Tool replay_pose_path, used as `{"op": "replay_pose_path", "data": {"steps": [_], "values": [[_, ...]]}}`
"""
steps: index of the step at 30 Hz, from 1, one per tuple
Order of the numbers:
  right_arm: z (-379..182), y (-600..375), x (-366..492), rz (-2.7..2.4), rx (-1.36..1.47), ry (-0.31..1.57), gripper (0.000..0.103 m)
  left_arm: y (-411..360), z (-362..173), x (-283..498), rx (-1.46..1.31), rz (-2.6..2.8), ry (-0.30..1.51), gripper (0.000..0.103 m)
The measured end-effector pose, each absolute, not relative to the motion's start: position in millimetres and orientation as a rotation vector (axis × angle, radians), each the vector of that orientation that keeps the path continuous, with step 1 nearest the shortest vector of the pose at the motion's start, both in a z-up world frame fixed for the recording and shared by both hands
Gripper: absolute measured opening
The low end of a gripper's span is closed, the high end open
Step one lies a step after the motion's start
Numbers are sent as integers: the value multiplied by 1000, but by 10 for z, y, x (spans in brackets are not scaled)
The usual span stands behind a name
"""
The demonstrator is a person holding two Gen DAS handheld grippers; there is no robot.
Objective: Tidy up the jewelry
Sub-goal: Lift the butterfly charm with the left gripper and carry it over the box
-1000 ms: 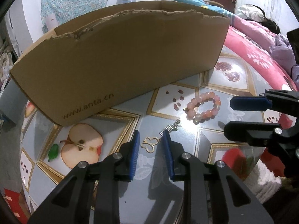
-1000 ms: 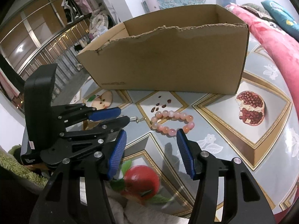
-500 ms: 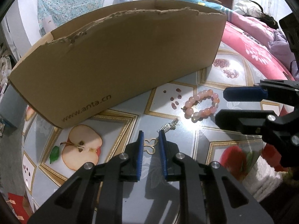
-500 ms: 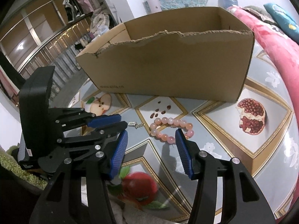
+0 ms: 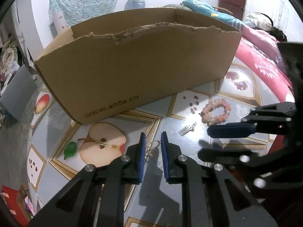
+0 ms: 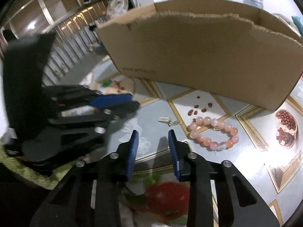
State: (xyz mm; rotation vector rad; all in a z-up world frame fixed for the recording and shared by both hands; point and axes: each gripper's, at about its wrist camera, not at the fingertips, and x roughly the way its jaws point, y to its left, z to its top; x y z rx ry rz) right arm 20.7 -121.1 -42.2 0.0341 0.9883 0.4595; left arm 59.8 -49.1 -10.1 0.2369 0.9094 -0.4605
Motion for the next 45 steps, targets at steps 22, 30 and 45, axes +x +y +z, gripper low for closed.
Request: {"op": "replay_pose_path", "data": {"steps": [22, 30, 45], "values": [[-408, -1217, 334, 451, -112, 935, 0, -383, -58, 491, 206, -459, 889, 15], [-222, -1377, 223, 478, -6, 911, 0, -366, 113, 416, 219, -455, 840, 15], [809, -1698, 371, 491, 127, 635, 0, -350, 1215, 634, 156, -577, 609, 15]]}}
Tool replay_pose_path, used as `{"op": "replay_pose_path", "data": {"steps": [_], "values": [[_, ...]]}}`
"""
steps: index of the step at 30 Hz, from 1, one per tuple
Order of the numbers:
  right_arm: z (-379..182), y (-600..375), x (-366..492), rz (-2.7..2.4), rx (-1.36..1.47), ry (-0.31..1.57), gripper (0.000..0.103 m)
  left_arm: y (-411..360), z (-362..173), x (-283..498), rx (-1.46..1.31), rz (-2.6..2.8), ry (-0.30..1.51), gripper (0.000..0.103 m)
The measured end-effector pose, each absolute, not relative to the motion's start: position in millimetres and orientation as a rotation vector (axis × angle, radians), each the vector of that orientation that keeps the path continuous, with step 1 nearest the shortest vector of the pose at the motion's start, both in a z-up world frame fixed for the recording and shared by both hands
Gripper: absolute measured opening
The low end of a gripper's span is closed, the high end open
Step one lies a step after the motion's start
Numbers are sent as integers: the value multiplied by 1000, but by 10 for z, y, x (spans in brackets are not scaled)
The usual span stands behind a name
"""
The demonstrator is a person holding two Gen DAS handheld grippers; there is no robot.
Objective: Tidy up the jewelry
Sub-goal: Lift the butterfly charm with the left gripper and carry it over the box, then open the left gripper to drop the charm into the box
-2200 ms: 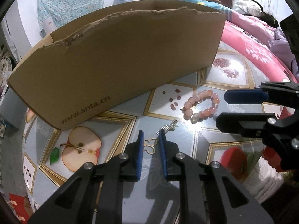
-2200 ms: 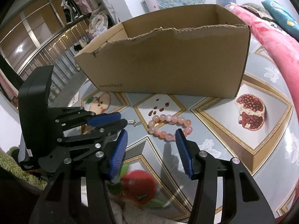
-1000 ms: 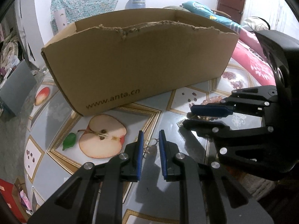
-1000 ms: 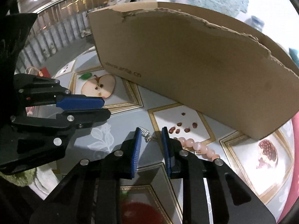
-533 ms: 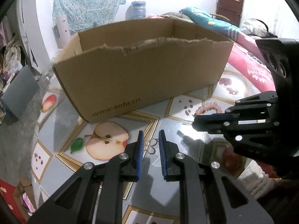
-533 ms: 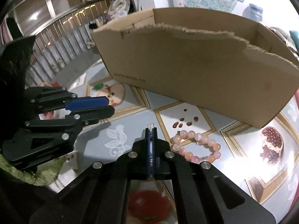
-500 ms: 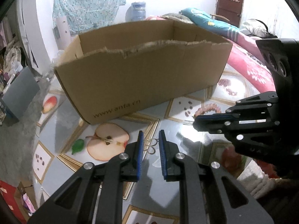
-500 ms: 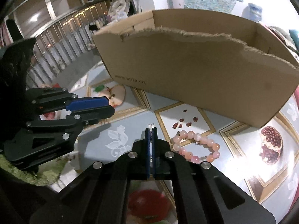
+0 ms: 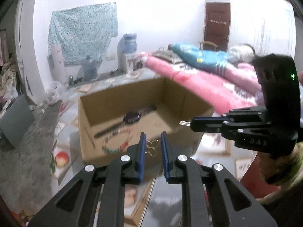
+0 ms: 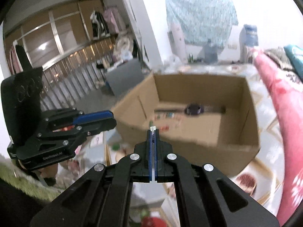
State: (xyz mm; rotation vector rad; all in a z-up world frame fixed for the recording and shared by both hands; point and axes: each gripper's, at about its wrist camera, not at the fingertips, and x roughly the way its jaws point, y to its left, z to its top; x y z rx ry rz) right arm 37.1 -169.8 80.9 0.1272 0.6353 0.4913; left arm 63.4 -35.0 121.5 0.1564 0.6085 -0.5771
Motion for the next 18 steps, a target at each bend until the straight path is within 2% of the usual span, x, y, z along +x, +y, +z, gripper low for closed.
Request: {"op": "replay_pose_path", "data": {"steps": [4, 11, 13, 16, 18], "values": [[881, -1736, 570, 456, 129, 609, 0, -431, 1320, 851, 136, -608, 594, 15], [767, -1878, 1028, 400, 143, 681, 0, -657, 1108, 1493, 33, -650, 728, 15], [689, -1882, 1157, 393, 146, 719, 2, -722, 1019, 1631, 19, -653, 773, 16], [597, -1945, 1272, 365, 157, 762, 11, -775, 858, 1782, 18, -614, 835, 16], [603, -2017, 1247, 363, 182, 758, 15, -756, 828, 1792, 11, -602, 838, 25]]}}
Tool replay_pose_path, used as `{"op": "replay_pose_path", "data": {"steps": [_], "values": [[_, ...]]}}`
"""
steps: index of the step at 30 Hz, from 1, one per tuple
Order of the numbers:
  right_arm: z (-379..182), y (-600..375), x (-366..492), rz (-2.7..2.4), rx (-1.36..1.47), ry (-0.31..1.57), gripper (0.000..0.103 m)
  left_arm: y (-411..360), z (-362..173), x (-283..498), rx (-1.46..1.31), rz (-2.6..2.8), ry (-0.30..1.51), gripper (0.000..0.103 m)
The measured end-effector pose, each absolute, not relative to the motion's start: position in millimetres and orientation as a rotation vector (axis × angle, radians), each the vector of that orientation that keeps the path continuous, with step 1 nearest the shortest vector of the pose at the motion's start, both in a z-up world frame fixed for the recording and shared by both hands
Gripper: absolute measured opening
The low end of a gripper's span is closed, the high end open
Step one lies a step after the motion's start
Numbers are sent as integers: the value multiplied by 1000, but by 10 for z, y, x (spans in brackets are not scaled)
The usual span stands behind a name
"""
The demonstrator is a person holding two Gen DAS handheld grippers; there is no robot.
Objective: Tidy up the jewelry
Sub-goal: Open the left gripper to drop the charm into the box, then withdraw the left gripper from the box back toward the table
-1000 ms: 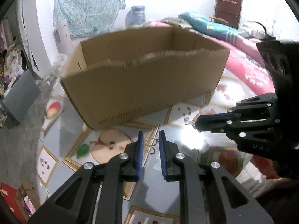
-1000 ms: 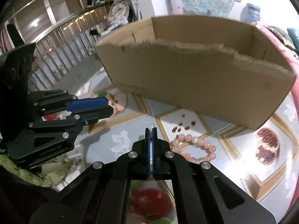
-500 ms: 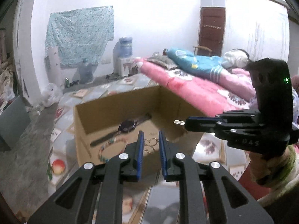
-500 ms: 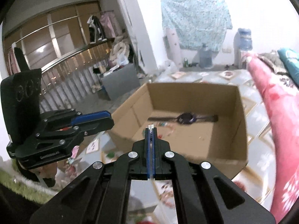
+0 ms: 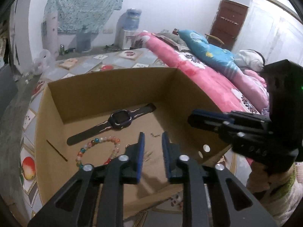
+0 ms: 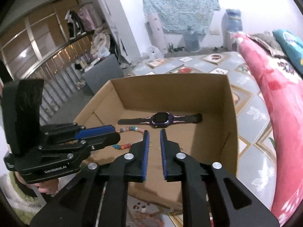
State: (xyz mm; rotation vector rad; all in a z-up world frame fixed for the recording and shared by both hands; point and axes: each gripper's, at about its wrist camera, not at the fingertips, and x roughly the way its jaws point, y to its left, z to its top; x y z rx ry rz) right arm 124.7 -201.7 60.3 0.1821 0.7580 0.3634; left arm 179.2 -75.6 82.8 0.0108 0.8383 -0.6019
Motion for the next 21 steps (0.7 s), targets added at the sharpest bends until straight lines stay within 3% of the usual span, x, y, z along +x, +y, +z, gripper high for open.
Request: {"op": "replay_pose_path", "data": {"steps": [3, 8, 13, 21], "values": [[666, -2158, 1128, 362, 221, 717, 18, -643, 886, 1715, -22, -595, 793, 33], [776, -2342, 926, 337, 269, 673, 20, -488, 1018, 1617, -59, -581, 741, 36], [804, -2406, 713, 315, 295, 649, 30, -311, 1128, 1412, -88, -576, 691, 43], [821, -2330, 421, 291, 260, 637, 39, -79, 1204, 951, -66, -553, 641, 58]]}}
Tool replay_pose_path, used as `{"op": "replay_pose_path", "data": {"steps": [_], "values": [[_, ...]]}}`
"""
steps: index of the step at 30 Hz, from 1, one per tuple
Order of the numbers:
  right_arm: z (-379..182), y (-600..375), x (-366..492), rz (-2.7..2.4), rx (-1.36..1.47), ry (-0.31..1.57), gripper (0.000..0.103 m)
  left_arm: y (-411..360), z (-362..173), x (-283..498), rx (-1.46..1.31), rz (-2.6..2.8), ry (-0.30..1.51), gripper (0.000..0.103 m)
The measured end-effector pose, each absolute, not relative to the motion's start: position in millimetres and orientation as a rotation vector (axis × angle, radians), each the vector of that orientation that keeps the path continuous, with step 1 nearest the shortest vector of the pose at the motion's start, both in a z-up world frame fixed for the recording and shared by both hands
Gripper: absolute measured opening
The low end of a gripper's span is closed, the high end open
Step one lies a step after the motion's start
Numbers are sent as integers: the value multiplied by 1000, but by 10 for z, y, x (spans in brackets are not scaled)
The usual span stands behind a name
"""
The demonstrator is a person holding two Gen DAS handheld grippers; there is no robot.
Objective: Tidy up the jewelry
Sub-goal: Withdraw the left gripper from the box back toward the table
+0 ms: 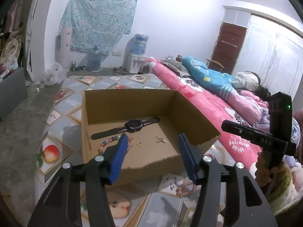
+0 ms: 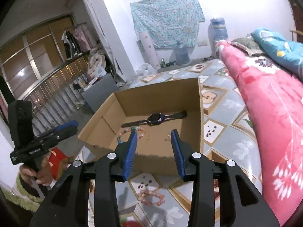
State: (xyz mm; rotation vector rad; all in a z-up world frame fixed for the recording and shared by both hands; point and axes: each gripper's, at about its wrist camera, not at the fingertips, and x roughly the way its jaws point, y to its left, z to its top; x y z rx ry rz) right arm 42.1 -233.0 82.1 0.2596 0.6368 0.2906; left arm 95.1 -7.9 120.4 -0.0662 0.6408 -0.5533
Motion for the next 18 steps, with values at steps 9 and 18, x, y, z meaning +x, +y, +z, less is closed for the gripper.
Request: {"op": "replay_pose_path", "data": {"steps": [9, 18], "values": [[782, -2154, 129, 285, 166, 649, 62, 32, 1049, 504, -12, -572, 660, 76], [328, -1945, 56, 202, 55, 836, 83, -94, 465, 467, 78, -500, 846, 79]]}}
